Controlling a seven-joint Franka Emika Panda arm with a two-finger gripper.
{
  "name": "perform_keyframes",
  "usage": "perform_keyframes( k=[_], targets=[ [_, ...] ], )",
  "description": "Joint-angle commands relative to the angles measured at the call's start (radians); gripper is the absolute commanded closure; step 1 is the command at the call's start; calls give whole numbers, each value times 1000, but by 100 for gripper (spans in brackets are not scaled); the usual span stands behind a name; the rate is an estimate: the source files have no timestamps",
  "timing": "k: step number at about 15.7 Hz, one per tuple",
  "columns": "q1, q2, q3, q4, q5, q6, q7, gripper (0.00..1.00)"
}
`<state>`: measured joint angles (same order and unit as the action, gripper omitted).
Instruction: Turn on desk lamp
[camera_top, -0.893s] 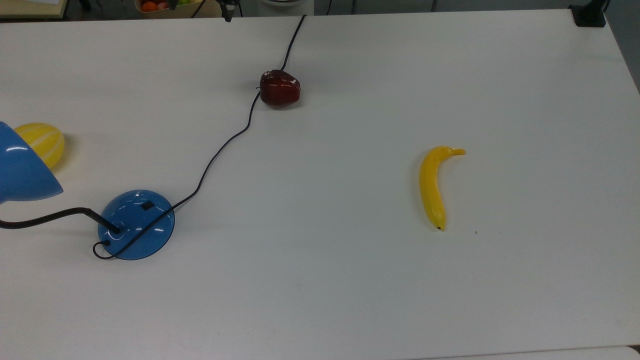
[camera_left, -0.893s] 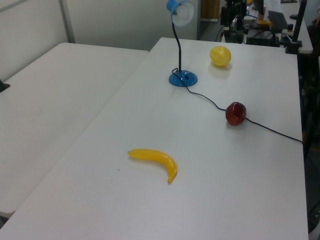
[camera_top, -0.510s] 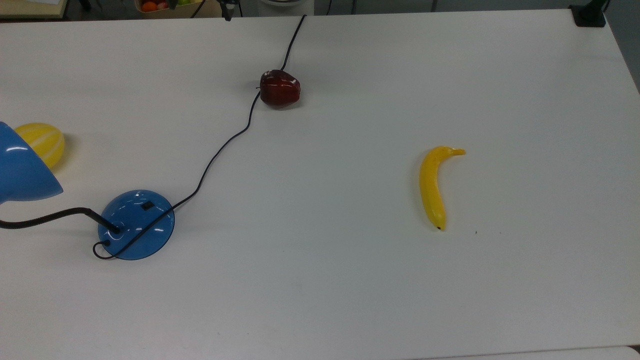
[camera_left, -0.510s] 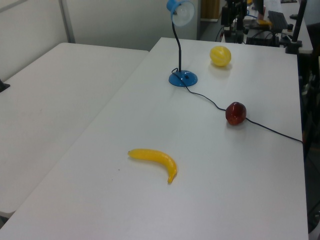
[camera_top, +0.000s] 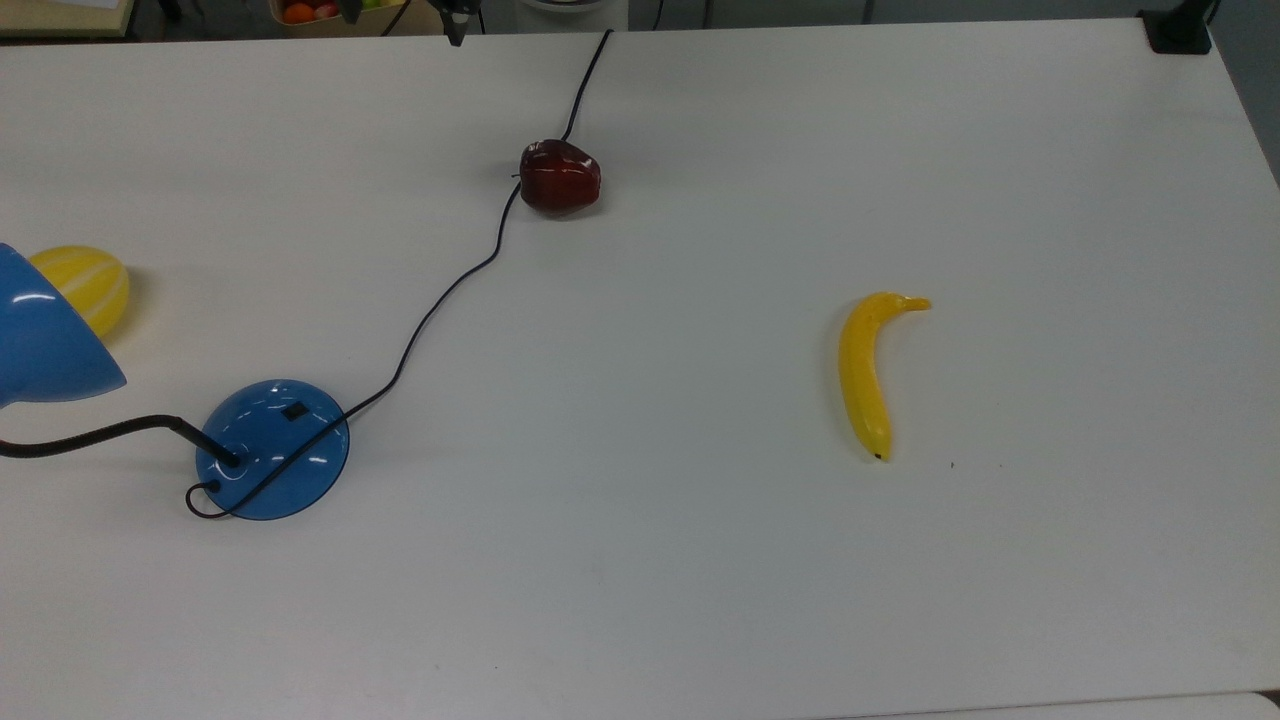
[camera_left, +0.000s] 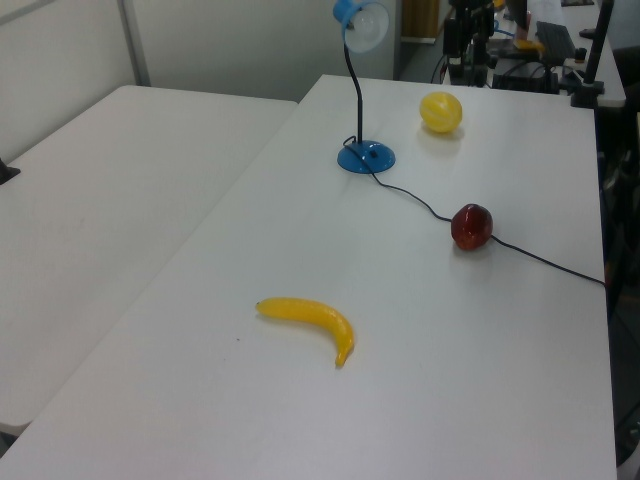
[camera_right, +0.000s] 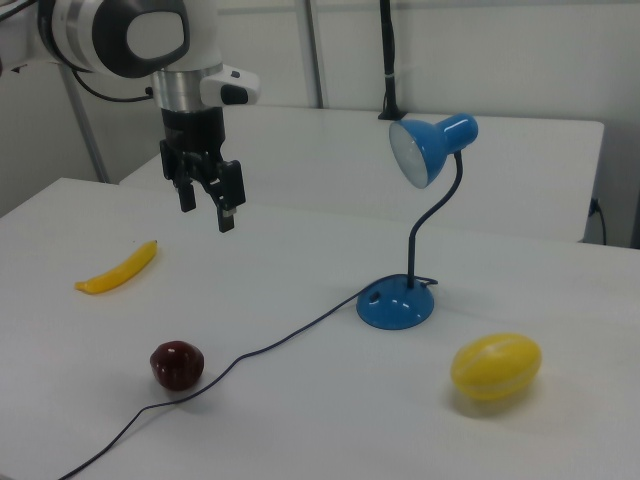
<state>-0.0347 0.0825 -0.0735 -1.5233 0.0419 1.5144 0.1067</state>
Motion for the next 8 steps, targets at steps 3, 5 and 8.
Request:
perform_keyframes(
  k=[3, 5, 8],
  targets=[
    [7, -29, -2, -44, 15, 50, 21, 74],
    [6, -29, -2, -44, 15, 50, 21, 93],
    [1, -26, -2, -44, 16, 70, 21, 100]
  ],
)
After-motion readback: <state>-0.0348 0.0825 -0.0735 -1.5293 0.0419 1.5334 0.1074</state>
